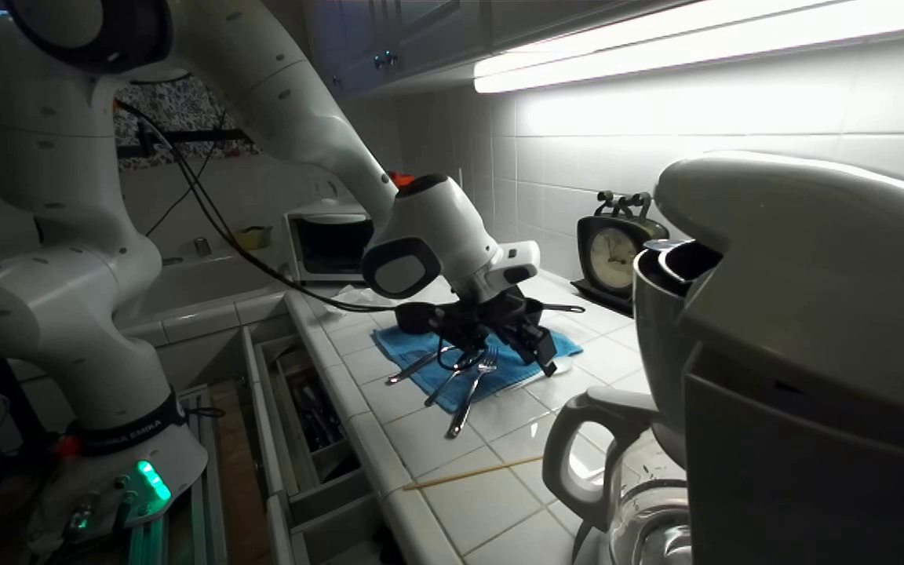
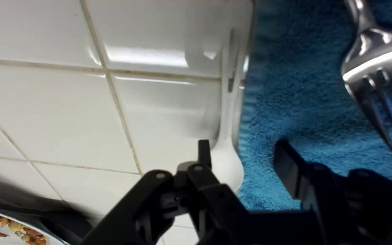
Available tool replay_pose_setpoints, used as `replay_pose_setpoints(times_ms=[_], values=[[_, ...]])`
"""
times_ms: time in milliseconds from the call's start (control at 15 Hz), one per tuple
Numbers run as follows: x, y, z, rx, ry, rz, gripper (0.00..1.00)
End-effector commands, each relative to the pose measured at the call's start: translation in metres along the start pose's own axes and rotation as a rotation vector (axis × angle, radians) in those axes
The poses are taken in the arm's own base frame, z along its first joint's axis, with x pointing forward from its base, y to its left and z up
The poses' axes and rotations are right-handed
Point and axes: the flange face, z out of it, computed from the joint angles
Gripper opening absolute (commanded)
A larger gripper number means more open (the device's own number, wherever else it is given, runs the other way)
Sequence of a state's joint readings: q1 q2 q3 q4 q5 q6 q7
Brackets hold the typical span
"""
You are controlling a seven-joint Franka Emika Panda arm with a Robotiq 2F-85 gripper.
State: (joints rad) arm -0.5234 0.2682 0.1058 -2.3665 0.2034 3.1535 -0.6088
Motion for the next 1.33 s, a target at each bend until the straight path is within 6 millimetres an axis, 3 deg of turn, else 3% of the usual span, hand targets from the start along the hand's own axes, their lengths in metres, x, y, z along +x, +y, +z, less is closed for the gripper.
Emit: replay_pose_setpoints(times_ms=[0,333,1267], values=[[-0.004,0.002,0.003,-0.004,0.002,-0.002,0.52],[-0.007,0.005,0.003,-0.009,-0.001,0.004,0.56],[-0.008,0.016,-0.005,-0.015,0.026,0.05,0.52]])
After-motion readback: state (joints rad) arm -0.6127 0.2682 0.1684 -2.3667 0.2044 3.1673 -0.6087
